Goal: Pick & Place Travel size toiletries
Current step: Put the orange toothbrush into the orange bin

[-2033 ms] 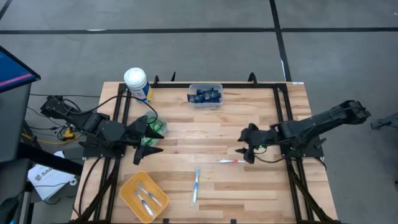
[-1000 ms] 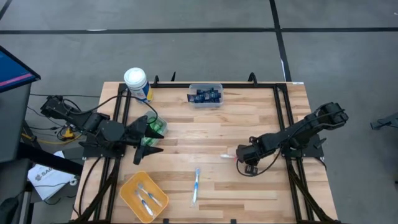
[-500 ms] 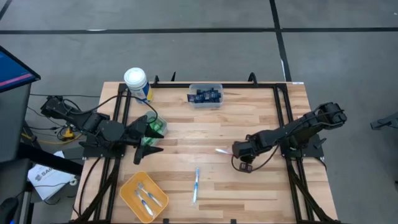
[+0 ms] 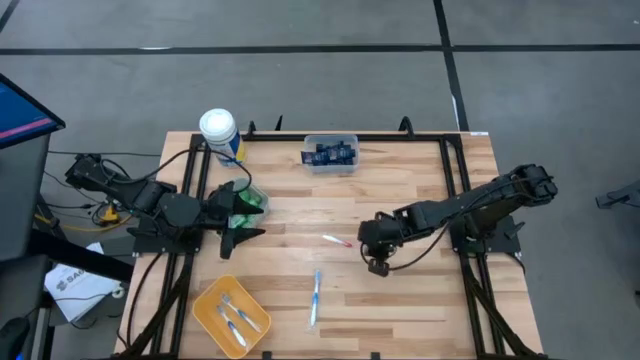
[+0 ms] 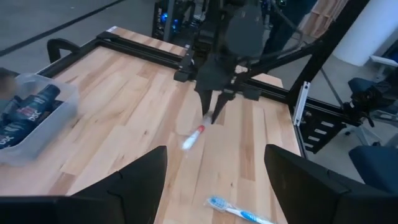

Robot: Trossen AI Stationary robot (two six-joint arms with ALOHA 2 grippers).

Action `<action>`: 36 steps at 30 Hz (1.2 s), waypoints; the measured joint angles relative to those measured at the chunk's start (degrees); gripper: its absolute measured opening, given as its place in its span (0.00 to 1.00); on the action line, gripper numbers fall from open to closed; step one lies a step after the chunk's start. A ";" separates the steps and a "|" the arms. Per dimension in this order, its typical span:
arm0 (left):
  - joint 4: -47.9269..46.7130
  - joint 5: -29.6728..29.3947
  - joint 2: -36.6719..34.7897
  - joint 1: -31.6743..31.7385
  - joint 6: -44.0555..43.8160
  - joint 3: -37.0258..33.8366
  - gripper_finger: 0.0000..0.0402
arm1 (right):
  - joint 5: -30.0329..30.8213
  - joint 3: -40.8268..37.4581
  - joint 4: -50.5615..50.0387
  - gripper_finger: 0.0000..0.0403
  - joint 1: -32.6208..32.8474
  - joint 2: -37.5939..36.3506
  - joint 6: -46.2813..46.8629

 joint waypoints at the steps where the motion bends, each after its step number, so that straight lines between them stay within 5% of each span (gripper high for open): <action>1: 0.03 -0.21 0.00 0.00 0.01 0.00 0.66 | 0.11 1.02 0.22 0.14 -0.35 -0.01 -0.70; 12: 3.23 -5.54 0.02 0.00 2.76 0.00 0.66 | 0.14 12.78 12.64 0.13 -5.54 -0.05 -10.85; 20: 14.81 -8.87 1.47 3.24 11.73 -0.07 0.67 | 0.13 19.60 21.52 0.13 -7.04 -0.15 -17.34; 31: 37.01 9.47 11.04 14.80 19.53 -0.04 0.67 | 0.13 22.10 26.25 0.13 -8.05 -0.15 -19.29; 36: 45.05 13.44 15.38 17.55 19.60 -0.04 0.67 | 0.12 22.13 26.67 0.13 -8.25 -0.15 -19.33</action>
